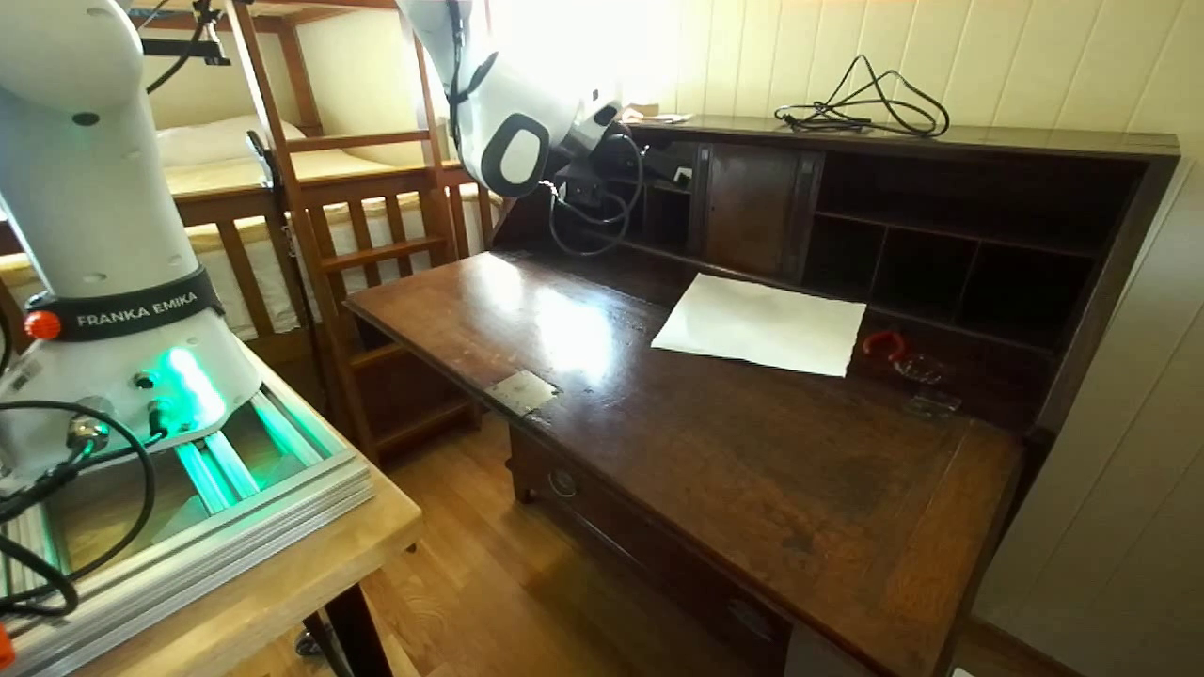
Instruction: Open the cabinet door at the center
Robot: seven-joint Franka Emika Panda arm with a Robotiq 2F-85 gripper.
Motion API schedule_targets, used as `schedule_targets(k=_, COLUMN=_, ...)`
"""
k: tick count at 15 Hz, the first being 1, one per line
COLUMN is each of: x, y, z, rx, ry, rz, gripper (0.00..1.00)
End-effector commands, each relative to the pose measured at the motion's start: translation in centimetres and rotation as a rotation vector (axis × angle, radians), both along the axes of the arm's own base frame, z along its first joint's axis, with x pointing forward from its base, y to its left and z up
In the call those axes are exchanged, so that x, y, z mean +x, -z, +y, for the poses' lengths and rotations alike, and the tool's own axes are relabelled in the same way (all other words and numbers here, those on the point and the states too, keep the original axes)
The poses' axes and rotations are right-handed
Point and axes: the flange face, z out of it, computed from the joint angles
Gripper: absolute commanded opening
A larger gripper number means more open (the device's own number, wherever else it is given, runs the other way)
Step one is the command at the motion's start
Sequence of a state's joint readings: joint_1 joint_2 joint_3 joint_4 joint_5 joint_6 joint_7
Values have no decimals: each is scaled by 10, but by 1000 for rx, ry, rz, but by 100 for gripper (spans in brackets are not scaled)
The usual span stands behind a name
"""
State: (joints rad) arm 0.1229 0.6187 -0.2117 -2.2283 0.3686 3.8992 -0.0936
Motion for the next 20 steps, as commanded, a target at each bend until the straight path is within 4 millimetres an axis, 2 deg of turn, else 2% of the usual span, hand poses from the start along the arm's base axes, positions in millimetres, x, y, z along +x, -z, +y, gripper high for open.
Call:
schedule_targets(k=1, x=13, y=13, z=15, rx=-30, ry=18, rz=-71, gripper=100)
schedule_targets(k=5, x=26, y=24, z=18, rx=-44, ry=84, rz=-177, gripper=100)
schedule_targets(k=9, x=47, y=32, z=11, rx=-48, ry=145, rz=-253, gripper=100)
schedule_targets(k=13, x=67, y=35, z=6, rx=-136, ry=159, rz=-329, gripper=100)
schedule_targets(k=17, x=75, y=47, z=-1, rx=-203, ry=204, rz=-378, gripper=100)
schedule_targets(k=20, x=74, y=66, z=-2, rx=-257, ry=227, rz=-380, gripper=100)
